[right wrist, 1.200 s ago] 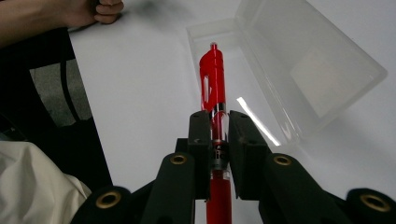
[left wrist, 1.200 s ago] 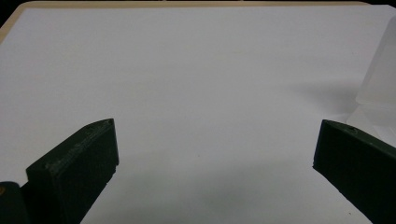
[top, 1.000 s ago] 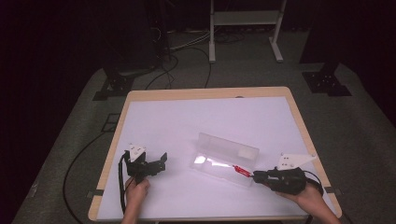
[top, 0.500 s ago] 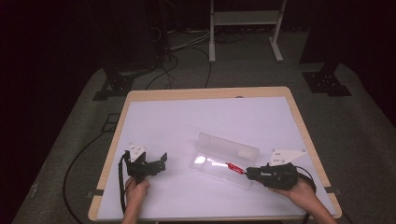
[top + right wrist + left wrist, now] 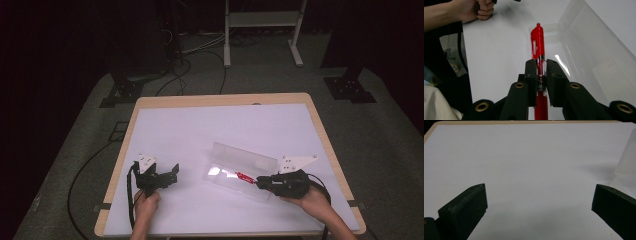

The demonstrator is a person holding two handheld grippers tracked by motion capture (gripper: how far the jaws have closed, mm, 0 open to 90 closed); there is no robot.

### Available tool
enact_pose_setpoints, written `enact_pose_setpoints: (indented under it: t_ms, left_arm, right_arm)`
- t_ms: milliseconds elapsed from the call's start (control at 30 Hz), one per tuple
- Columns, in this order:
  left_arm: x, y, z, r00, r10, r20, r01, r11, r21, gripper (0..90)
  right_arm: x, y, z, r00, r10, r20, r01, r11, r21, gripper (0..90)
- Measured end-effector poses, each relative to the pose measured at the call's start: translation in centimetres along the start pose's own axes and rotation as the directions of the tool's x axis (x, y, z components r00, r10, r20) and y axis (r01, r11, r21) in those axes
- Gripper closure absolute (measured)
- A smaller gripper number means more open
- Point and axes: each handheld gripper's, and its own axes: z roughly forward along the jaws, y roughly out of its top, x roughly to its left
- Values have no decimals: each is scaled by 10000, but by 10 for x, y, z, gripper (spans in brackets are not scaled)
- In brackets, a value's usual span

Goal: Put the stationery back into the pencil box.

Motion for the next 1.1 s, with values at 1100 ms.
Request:
enact_pose_setpoints:
  t_ms: [1100]
  left_arm:
    - [0,0,0,10000,15,16,-15,10000,7,0]
  right_arm:
    - [-10,11,30,9999,-80,-73,82,9995,308,790]
